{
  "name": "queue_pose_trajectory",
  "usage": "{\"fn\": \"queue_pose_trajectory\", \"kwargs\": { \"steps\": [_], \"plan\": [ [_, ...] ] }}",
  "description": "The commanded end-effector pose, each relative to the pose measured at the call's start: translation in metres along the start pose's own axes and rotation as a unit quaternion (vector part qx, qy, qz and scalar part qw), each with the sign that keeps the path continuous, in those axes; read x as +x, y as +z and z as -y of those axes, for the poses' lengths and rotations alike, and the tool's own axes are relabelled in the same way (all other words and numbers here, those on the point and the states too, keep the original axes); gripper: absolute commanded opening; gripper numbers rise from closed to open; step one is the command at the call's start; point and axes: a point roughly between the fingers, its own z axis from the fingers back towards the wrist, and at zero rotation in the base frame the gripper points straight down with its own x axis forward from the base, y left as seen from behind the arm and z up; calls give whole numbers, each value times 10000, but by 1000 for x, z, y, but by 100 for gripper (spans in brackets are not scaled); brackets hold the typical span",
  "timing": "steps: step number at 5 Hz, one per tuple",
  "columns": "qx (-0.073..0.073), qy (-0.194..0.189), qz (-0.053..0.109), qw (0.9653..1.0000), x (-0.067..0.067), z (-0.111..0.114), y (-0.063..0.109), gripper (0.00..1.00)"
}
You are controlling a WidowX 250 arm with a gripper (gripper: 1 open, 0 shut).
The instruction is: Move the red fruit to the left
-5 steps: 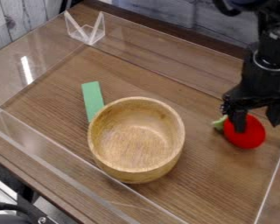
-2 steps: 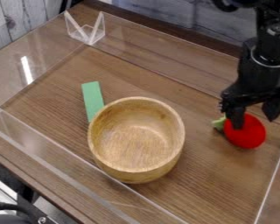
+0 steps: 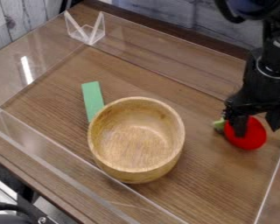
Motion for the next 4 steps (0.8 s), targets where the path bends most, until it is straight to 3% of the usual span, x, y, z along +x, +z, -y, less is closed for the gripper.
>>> {"fn": "queue_pose_trajectory", "kwargs": {
  "steps": [1,2,3,4],
  "plan": [
    [-370,-433,86,9983,2,8,32,100],
    [-330,-392,119,9986,4,-4,27,0],
    [-450,-306,116,9984,10,-16,45,0],
    [-592,-11,186,9981,33,-35,69,0]
  ]
}}
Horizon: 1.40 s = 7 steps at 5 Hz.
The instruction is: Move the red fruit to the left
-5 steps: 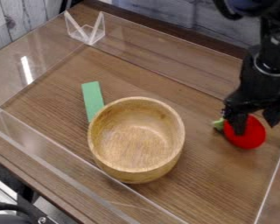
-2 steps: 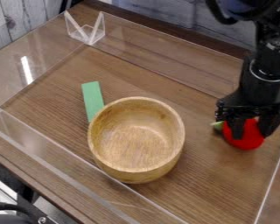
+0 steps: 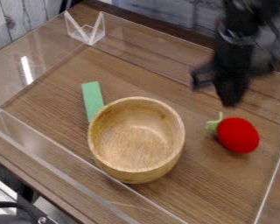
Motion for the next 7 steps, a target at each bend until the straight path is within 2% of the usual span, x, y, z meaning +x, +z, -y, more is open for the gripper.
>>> {"fn": "queue_pose_trajectory", "kwargs": {
  "steps": [1,2,3,4,5,6,7],
  "plan": [
    [-299,222,167,9992,19,-11,25,0],
    [-287,511,179,9981,15,-4,19,100],
    [-243,717,197,9969,13,-3,15,0],
    [-235,517,134,9983,3,-4,2,0],
    [-316,380,50,9988,6,-7,2,0],
    [-387,797,77,9960,7,-4,11,0],
    [-448,1194,106,9918,8,1,19,0]
  ]
}}
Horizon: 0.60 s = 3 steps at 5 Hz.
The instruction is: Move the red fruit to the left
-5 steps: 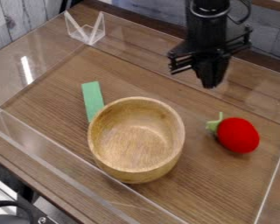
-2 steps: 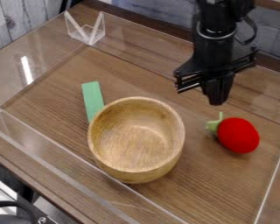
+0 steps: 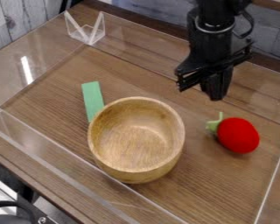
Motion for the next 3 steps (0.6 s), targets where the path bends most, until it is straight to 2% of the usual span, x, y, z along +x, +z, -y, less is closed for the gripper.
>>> {"fn": "queue_pose_trajectory", "kwargs": {
  "steps": [1,2,3],
  "plan": [
    [-440,24,86,9990,-4,24,29,0],
    [-412,69,62,9991,-22,32,26,0],
    [-390,39,18,9992,-29,37,36,0]
  ]
}}
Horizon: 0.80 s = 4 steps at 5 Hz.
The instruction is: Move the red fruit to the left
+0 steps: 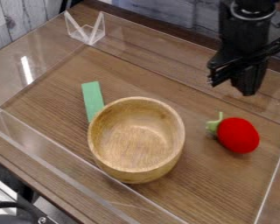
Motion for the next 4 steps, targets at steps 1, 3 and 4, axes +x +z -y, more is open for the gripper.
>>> {"fn": "queue_pose_trajectory", "kwargs": {
  "steps": [1,3,4],
  "plan": [
    [-258,-100,66,9996,-7,15,20,100],
    [-125,-447,48,9989,-12,-7,-23,100],
    [-67,-374,121,9992,-12,-1,-37,100]
  ]
}}
